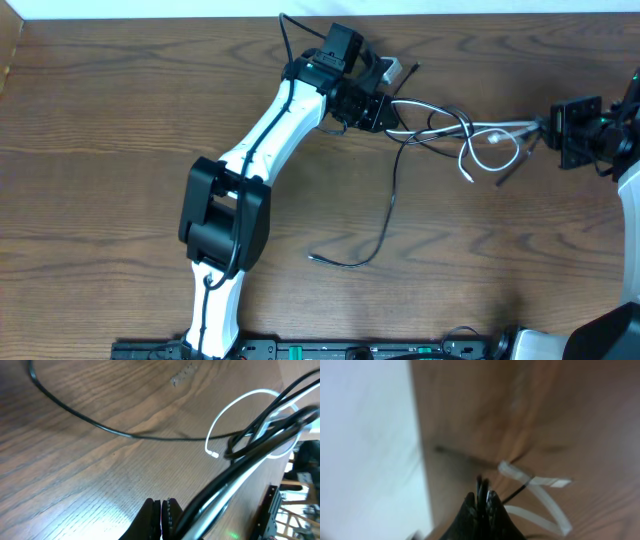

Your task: Untangle cables

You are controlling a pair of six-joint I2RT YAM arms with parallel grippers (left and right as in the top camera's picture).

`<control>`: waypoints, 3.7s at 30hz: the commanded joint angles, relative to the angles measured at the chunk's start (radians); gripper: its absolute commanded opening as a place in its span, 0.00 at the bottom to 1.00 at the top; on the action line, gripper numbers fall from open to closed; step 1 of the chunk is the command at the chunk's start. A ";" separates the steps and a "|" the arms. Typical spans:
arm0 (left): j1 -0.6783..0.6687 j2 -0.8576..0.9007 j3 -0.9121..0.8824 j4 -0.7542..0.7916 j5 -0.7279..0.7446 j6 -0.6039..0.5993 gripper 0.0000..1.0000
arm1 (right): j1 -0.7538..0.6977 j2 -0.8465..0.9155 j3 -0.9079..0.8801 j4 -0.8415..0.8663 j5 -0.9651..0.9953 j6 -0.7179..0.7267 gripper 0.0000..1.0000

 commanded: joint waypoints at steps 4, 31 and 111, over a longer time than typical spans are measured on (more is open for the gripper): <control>0.013 -0.158 -0.003 -0.014 -0.046 0.028 0.07 | -0.013 -0.018 0.018 -0.084 0.406 -0.217 0.09; 0.039 -0.420 0.002 0.127 0.033 -0.255 0.08 | 0.060 -0.005 0.018 -0.051 -0.271 -0.996 0.72; 0.344 -0.515 0.001 0.136 0.146 -0.420 0.08 | 0.419 0.021 0.021 -0.032 0.170 -0.714 0.01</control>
